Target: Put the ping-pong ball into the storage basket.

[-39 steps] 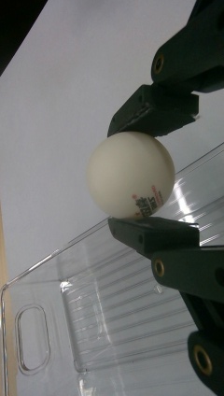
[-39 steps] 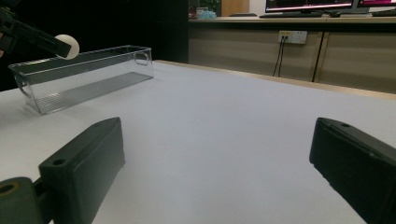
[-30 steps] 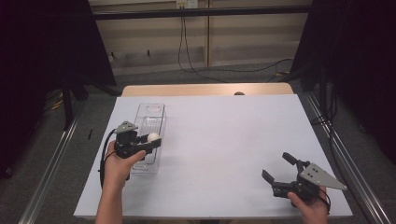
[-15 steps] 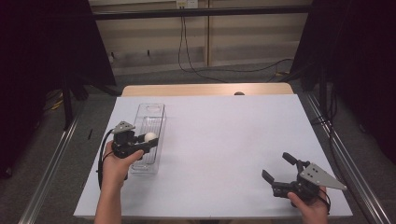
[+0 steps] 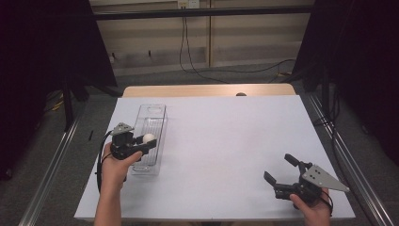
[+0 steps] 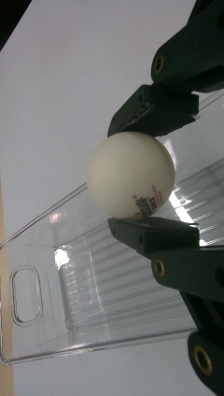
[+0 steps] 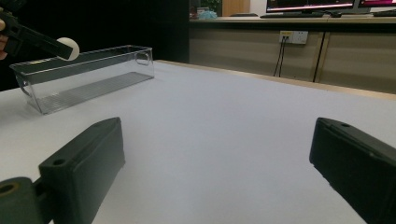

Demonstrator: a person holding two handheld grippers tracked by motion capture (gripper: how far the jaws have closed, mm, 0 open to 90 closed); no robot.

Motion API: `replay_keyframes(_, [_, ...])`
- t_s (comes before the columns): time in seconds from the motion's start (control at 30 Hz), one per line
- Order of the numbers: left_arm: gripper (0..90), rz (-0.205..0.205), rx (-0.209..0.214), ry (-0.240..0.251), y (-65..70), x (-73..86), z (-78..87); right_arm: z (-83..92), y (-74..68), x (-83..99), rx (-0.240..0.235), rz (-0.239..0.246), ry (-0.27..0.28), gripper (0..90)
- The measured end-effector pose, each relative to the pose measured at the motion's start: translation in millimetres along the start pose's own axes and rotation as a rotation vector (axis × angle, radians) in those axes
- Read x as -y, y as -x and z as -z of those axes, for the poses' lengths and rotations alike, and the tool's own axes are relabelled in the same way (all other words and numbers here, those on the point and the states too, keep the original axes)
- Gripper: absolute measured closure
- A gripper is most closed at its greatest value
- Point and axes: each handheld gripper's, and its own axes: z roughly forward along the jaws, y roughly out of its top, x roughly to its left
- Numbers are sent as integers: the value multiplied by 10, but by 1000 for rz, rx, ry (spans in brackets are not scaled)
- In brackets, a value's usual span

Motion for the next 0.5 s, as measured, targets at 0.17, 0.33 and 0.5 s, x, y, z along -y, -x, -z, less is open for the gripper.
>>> replay_keyframes(0.17, [510, 4, -18, -4, -26, 23, -14, 6, 1, -1, 3, -1, -1, 28])
replay_keyframes(0.33, [511, 1, -28, -5, -48, 37, -25, 7, 0, -1, 3, -1, -1, 28])
replay_keyframes(0.5, [511, 6, -45, -5, -62, 54, -36, 5, -1, 0, 2, 0, -2, 28])
